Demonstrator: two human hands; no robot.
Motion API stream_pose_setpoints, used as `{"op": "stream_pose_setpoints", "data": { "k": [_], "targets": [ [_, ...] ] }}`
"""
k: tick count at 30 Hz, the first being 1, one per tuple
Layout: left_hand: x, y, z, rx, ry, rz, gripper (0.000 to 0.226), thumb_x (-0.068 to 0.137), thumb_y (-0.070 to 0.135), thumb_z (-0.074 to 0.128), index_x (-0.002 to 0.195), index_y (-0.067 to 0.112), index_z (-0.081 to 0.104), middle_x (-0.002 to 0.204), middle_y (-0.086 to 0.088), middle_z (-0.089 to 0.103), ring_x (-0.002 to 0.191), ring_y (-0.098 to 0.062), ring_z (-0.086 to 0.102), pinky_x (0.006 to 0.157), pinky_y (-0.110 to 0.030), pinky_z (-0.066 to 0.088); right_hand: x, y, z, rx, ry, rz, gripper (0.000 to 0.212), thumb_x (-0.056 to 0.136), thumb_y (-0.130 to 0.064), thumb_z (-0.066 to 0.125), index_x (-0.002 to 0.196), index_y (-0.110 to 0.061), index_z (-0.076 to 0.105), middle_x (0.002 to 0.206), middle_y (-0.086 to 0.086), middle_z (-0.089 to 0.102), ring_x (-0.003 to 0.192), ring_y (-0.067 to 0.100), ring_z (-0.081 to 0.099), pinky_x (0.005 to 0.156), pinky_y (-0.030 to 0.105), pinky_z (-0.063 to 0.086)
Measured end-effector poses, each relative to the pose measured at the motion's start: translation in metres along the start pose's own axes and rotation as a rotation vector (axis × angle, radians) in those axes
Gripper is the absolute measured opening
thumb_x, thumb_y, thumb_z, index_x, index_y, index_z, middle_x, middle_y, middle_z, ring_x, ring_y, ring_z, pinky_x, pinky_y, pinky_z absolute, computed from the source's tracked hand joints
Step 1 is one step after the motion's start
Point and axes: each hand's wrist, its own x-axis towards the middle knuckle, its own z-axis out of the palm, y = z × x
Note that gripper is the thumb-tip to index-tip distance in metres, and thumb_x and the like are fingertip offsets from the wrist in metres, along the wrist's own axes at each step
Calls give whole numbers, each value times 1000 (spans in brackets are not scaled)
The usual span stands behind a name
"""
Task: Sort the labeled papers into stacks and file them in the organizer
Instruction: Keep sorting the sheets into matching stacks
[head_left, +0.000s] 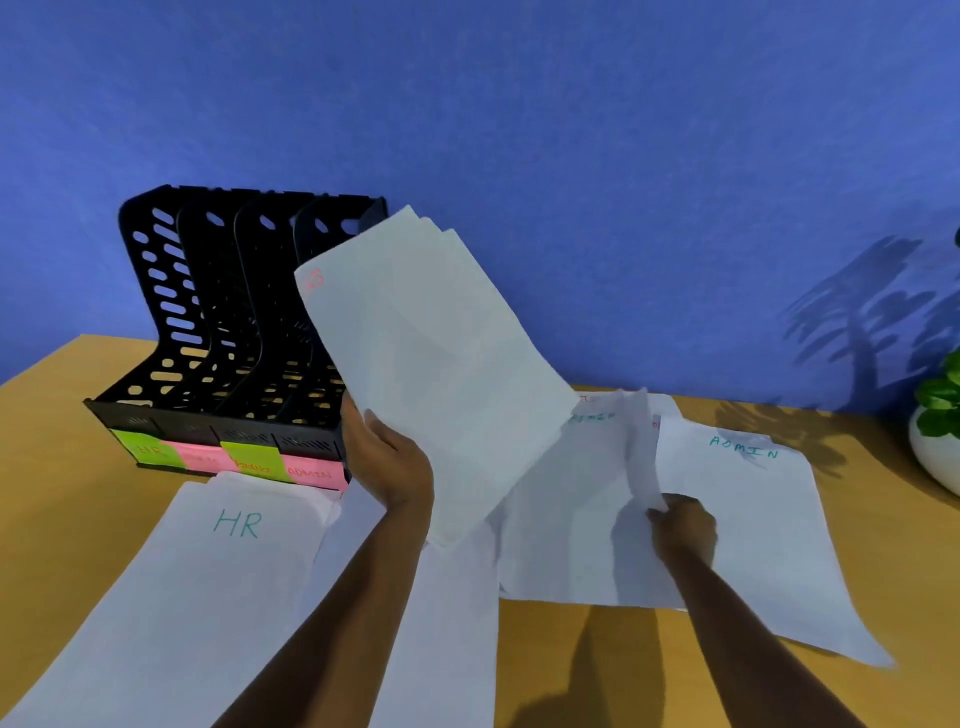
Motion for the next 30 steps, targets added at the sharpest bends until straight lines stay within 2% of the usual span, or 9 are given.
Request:
{"op": "stream_pose_setpoints", "data": {
  "k": [5, 8, 10, 13, 16, 17, 19, 21, 30],
  "targets": [
    [-9, -8, 4, 36, -134, -81, 38, 95, -5, 37, 133, -10, 40, 136, -27, 48, 127, -35, 47, 90, 12, 18, -23, -24, 23, 75, -118, -103, 25, 84, -9, 63, 106, 1, 68, 110, 25, 67, 107, 40, 60, 83, 37, 48],
    [-21, -24, 1, 153, -306, -181, 38, 96, -2, 35, 133, -3, 44, 130, -22, 56, 119, -34, 54, 83, -5, 31, -33, -36, 27, 347, -206, -98, 25, 91, 3, 47, 108, 4, 66, 111, 27, 66, 106, 38, 62, 73, 28, 47],
    [-27, -37, -4, 249, -408, -243, 36, 96, 0, 35, 130, 1, 49, 122, -22, 62, 112, -38, 57, 83, -24, 41, -31, -38, 27, 458, -243, -95, 34, 95, 1, 42, 94, -6, 75, 96, 18, 73, 97, 27, 69, 79, 29, 47],
    [-31, -54, -9, 412, -576, -382, 36, 96, 2, 35, 130, 4, 48, 122, -25, 59, 114, -41, 53, 93, -42, 44, -21, -34, 17, 221, -237, -169, 26, 93, -10, 51, 75, -5, 68, 85, 18, 69, 99, 30, 64, 73, 26, 40],
    [-36, -66, -15, 504, -672, -472, 35, 96, 3, 36, 128, 5, 50, 126, -23, 57, 118, -41, 50, 98, -44, 41, -13, -18, 13, 12, -97, -280, 33, 84, 0, 54, 56, -15, 54, 76, 15, 61, 82, 25, 61, 65, 25, 37],
    [-37, -69, -17, 515, -691, -479, 34, 95, 4, 37, 127, 5, 51, 127, -22, 57, 119, -41, 50, 98, -44, 41, -11, -13, 13, -19, -54, -278, 30, 86, -2, 54, 59, -14, 61, 79, 17, 62, 82, 27, 62, 69, 26, 43],
    [-39, -76, -20, 523, -704, -501, 35, 95, 3, 37, 126, 6, 52, 126, -21, 58, 118, -40, 51, 98, -43, 41, -10, -7, 13, -81, -37, -289, 17, 89, -11, 58, 98, -6, 71, 109, 15, 68, 103, 30, 63, 89, 32, 49],
    [-39, -81, -23, 525, -705, -536, 35, 94, 2, 38, 126, 5, 51, 126, -22, 58, 118, -40, 51, 97, -41, 42, -8, -4, 13, -167, -83, -295, 37, 88, -22, 61, 120, -4, 61, 125, 12, 61, 117, 28, 57, 99, 34, 45],
    [-40, -85, -28, 487, -703, -602, 33, 96, 2, 37, 127, 2, 49, 130, -20, 56, 121, -39, 49, 104, -44, 41, 5, 4, 17, -421, 34, -180, 51, 90, -38, 54, 123, 1, 56, 123, 14, 59, 116, 28, 51, 95, 34, 47]
  ]
}}
